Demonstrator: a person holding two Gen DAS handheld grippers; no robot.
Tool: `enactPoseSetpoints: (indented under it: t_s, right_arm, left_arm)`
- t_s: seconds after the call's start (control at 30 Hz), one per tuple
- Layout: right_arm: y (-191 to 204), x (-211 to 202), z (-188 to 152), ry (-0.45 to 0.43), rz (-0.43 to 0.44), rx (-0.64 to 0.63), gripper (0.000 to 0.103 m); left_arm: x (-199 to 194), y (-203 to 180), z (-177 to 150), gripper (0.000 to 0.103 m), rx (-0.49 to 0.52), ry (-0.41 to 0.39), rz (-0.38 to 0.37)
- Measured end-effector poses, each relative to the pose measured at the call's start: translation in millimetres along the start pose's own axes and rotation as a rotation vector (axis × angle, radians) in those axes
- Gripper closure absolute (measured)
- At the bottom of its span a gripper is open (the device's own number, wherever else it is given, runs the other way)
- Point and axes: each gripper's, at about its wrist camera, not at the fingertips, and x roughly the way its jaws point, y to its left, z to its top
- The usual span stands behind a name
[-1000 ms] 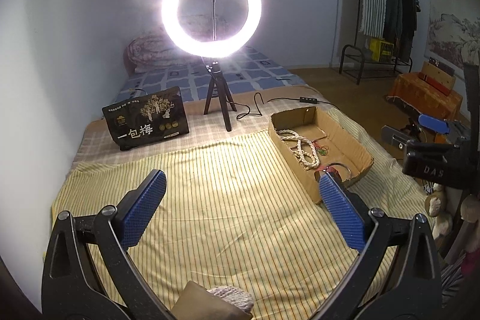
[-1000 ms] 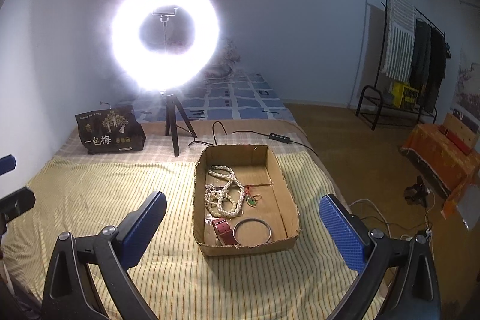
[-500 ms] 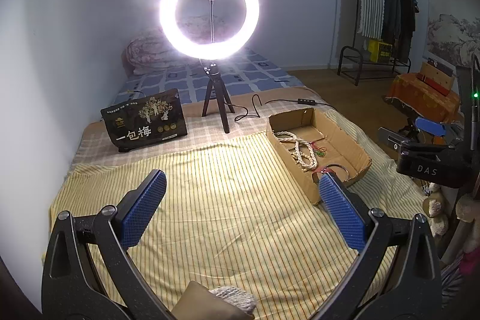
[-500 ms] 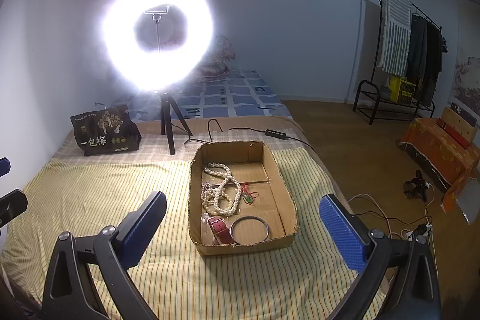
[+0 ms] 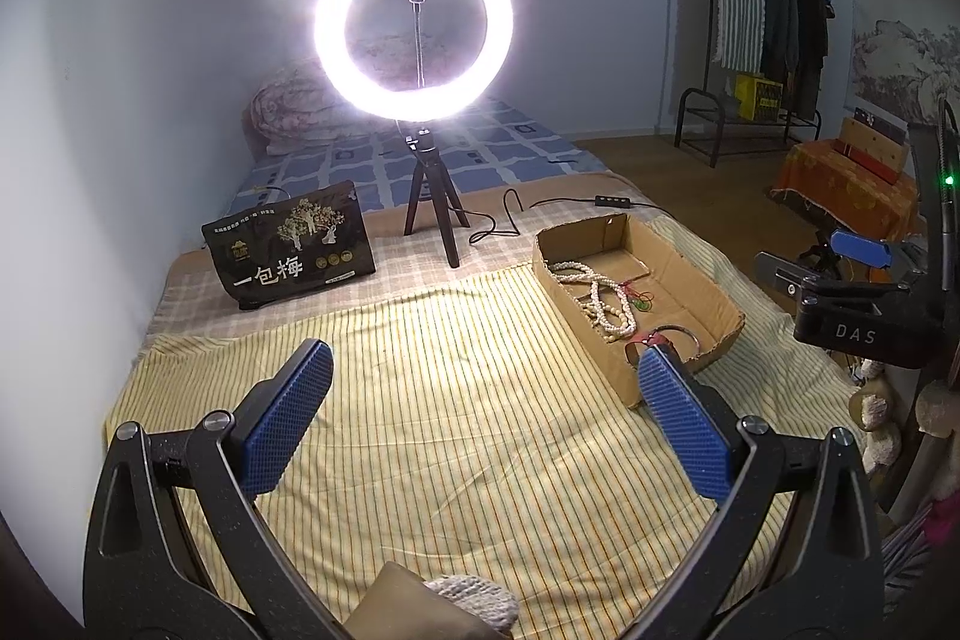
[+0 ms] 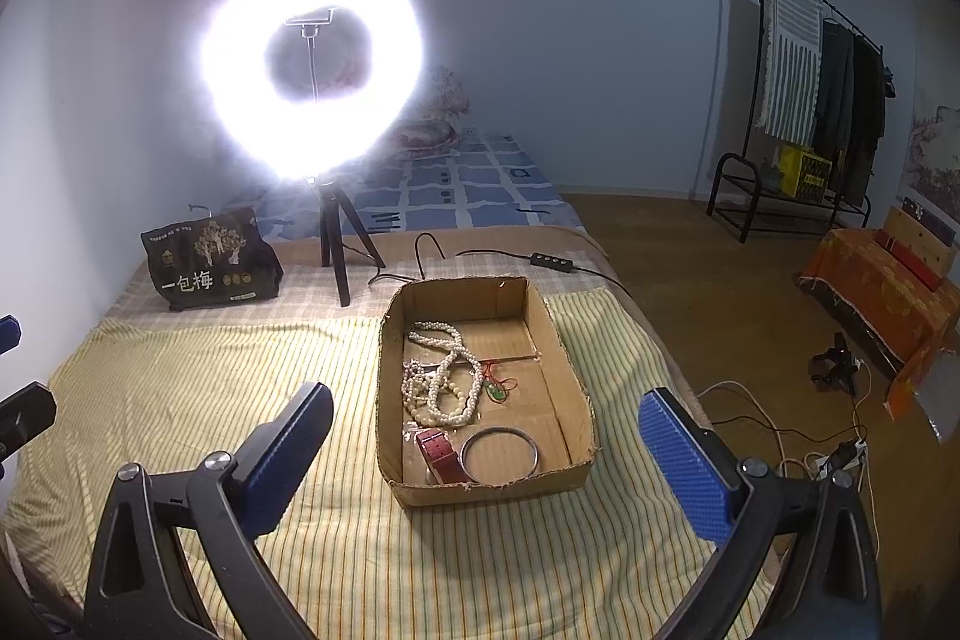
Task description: Organize jewelry
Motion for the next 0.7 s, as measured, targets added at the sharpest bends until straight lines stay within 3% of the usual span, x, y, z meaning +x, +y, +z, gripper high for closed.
enactPoseSetpoints:
  t_s: [0.7]
  right_arm:
    - [2.4,2.2,-2.5,0.012,0.007,-0.002,0.000]
  left_arm:
    - [0.5,1.7,1.5,0.000,-0.001,0.003,-0.004]
